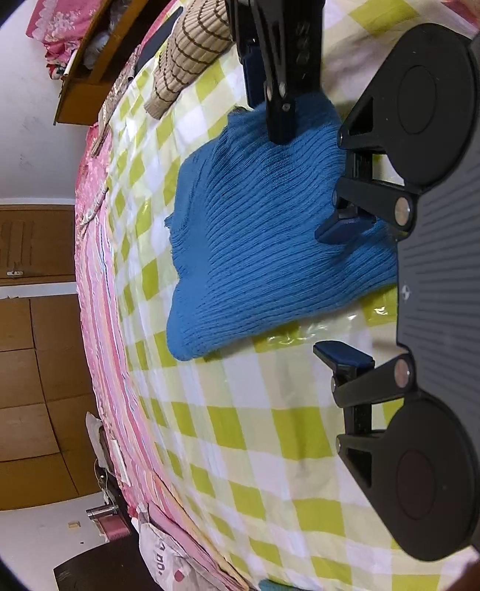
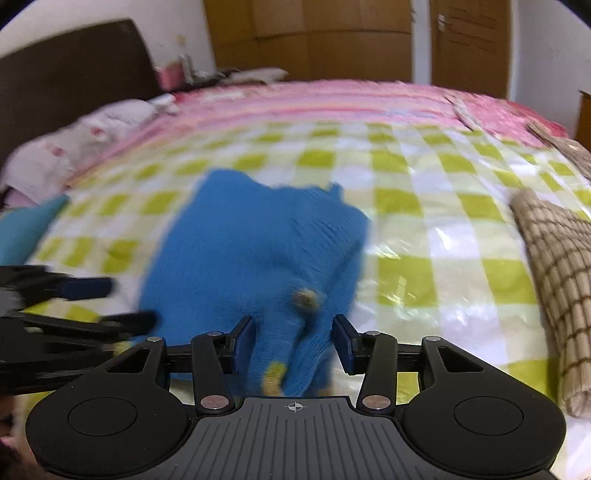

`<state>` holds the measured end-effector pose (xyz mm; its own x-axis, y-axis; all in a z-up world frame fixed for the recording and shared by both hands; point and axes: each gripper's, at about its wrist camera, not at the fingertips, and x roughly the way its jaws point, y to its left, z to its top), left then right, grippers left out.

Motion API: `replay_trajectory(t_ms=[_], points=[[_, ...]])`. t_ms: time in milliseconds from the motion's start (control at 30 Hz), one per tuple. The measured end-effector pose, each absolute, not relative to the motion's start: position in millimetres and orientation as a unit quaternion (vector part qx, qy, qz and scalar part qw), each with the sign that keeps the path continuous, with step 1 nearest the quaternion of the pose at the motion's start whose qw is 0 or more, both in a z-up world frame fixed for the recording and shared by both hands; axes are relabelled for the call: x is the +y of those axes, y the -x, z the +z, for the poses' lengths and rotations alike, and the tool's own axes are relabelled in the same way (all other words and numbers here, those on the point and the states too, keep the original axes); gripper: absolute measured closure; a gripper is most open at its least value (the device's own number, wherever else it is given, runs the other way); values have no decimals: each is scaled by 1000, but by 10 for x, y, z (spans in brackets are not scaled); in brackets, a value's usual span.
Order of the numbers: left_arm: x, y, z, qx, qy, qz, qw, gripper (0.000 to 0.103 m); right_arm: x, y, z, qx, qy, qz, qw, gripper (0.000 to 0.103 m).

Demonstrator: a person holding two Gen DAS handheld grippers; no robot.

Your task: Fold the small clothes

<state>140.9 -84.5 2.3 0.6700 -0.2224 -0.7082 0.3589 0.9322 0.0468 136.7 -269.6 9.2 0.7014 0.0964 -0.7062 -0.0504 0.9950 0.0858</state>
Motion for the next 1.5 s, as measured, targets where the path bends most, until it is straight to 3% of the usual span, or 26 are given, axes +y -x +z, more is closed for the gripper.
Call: replay_trajectory(t_ms=[400,700,1133,1500], points=[[-895,-1142,1,380,-106,-142,908,38,-2703,-970,315,351,-40,31,935,56],[-867,-843,140,362,-95,-132,918,28,-2539,-564,470,344,-56,51,936,55],[-797,-171,463,303,-125,-122,937,0,-2331,112,804,318,-32,51,946,46],[-752,-103,352,323,-99,-100,936,0,-2405,165,461,346,-60,1,936,46]])
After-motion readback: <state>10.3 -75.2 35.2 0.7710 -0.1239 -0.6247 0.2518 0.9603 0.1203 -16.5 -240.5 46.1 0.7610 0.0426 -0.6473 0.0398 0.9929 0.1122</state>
